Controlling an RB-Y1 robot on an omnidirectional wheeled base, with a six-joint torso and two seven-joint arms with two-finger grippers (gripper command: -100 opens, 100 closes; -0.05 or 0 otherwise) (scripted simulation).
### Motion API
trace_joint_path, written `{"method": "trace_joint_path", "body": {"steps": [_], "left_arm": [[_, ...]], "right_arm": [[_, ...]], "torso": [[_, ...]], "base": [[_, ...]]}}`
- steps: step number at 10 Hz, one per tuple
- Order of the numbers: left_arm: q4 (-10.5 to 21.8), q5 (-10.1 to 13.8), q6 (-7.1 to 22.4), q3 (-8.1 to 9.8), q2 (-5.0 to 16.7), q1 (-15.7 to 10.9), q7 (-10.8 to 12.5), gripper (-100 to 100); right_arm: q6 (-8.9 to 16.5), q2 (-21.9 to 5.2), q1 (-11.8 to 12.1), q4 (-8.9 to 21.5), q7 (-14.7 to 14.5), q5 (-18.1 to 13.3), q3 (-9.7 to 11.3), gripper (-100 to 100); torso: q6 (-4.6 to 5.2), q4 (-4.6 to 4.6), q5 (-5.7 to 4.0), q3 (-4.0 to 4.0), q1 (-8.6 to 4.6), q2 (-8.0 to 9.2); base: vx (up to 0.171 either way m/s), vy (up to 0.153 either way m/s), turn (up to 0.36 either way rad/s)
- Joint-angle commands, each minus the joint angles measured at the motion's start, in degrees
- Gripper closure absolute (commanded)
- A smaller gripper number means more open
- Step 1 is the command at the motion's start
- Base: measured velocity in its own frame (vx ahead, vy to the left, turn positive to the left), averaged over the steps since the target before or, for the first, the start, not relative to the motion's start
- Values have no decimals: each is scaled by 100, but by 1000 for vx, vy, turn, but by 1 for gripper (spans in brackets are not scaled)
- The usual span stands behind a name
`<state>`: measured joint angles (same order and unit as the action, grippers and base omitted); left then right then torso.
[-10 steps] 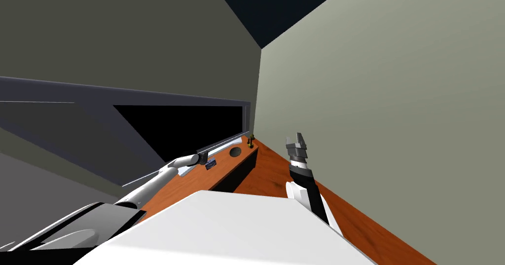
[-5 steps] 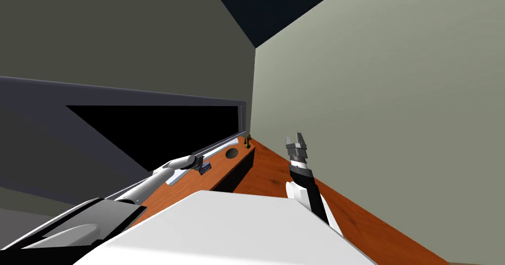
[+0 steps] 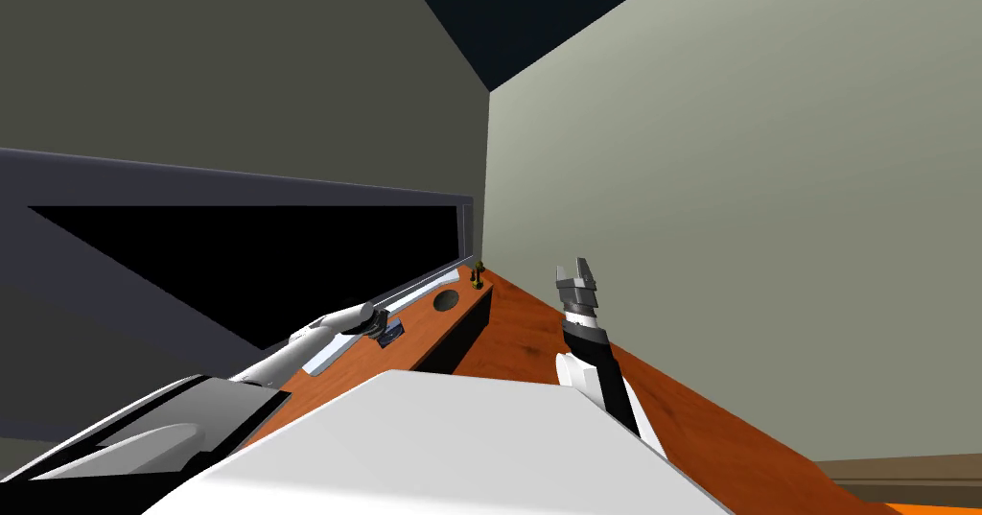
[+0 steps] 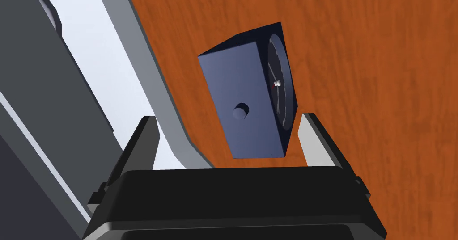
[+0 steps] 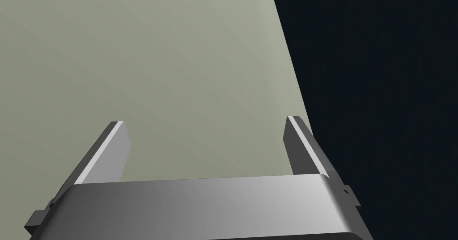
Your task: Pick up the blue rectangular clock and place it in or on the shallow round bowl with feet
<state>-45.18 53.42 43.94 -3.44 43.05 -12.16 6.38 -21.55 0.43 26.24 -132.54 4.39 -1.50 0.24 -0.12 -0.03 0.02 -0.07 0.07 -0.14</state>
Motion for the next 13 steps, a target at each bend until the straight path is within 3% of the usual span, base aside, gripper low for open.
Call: {"method": "trace_joint_path", "body": {"steps": [1,4,5,13], "left_arm": [[286,90,273,-18,94,-30,151,-100],[724,169,473,-41,153,-102,242,-100],[1031,239,655,-65,202,-164,324,-100],[1747,390,1081,-131,298,-298,518,-100]], "right_arm": [[0,0,0,0,0,0,0,0],[0,0,-1,0,0,0,0,0],[0,0,0,0,0,0,0,0],[0,0,1,0,0,0,0,0]], "torso": [[0,0,0,0,0,0],[4,0,1,-2,1,-3],[-1,-1,0,-2,1,-3],[-4,0,0,1,-2,3]], "base": [[26,17,-245],[24,17,-144],[37,19,-179],[17,15,-92]]}}
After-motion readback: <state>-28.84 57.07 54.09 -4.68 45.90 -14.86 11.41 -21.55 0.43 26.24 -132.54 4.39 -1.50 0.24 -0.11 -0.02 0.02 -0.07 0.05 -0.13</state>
